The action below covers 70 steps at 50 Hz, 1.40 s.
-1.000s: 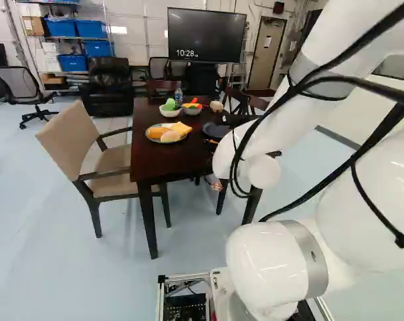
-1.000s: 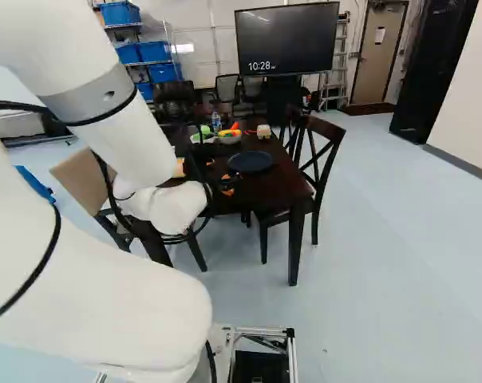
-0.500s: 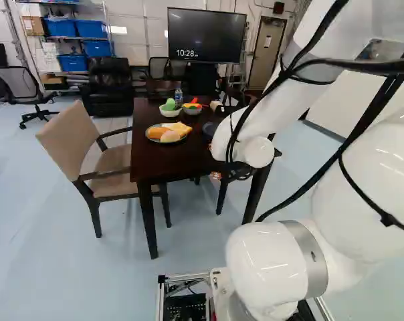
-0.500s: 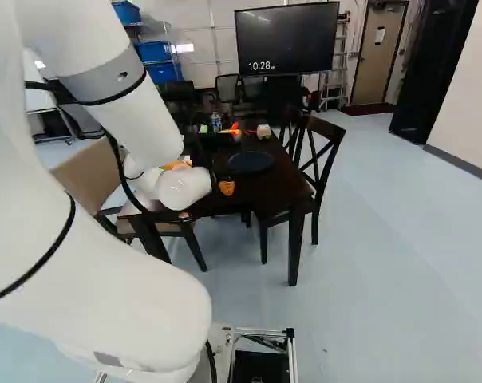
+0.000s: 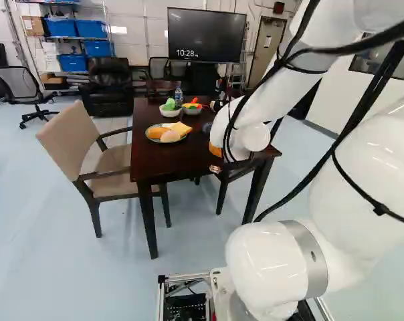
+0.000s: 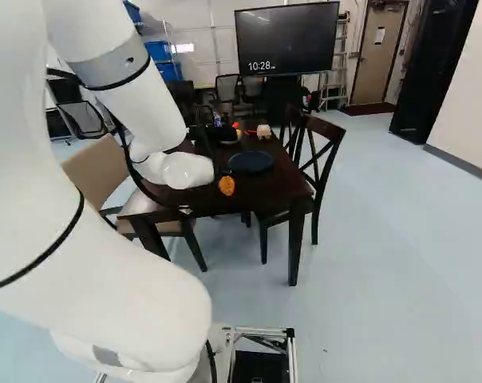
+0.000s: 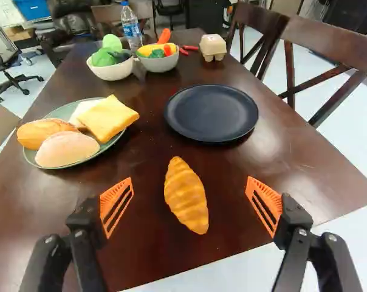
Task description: Move the croissant to the empty plate
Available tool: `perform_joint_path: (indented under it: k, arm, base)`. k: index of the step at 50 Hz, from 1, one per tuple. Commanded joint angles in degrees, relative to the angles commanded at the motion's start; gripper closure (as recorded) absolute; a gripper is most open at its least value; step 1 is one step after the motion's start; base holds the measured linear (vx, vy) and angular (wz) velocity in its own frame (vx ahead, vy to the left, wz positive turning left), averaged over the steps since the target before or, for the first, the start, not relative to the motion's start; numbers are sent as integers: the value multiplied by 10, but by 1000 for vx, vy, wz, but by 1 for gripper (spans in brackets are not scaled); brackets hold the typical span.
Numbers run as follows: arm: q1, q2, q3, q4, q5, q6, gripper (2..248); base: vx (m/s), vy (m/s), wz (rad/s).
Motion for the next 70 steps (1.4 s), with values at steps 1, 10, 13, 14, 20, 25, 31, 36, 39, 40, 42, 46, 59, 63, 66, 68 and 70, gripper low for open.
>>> perform_joint_path:
  k: [1, 10, 13, 14, 20, 25, 31, 36, 39, 40, 42, 46, 59, 63, 66, 68, 70]
  arm:
    - [0, -1, -2, 1, -4, 0, 3]
    - [0, -8, -23, 2, -39, 0, 3]
    - [0, -11, -30, 2, -51, 0, 3]
    - [0, -12, -32, 2, -54, 0, 3]
    - [1, -17, -46, 2, -77, 0, 3]
    - [1, -22, -58, 2, -97, 0, 3]
    - [1, -27, -72, 2, -120, 0, 3]
    - [1, -32, -84, 4, -140, 0, 3]
    - [1, -34, -91, 6, -152, 0, 3]
    - [1, -35, -93, 6, -155, 0, 3]
    - [1, -37, -98, 8, -163, 0, 3]
    - [1, -41, -108, 12, -179, 0, 3]
    - [1, -52, -137, 28, -228, 0, 3]
    - [2, -55, -147, 33, -245, 0, 3]
    - [2, -57, -154, 36, -258, 0, 3]
    - [2, -59, -158, 38, -266, 0, 3]
    - [2, -61, -163, 40, -274, 0, 3]
  base:
    - [0, 0, 0]
    - [0, 0, 0]
    - [0, 0, 0]
    - [0, 0, 0]
    - [0, 0, 0]
    - [0, 0, 0]
    - [0, 0, 0]
    - [0, 0, 0]
    - [0, 0, 0]
    - [0, 0, 0]
    - [0, 0, 0]
    - [0, 0, 0]
    - [0, 0, 0]
    - [0, 0, 0]
    - [0, 0, 0]
    - [0, 0, 0]
    - [0, 0, 0]
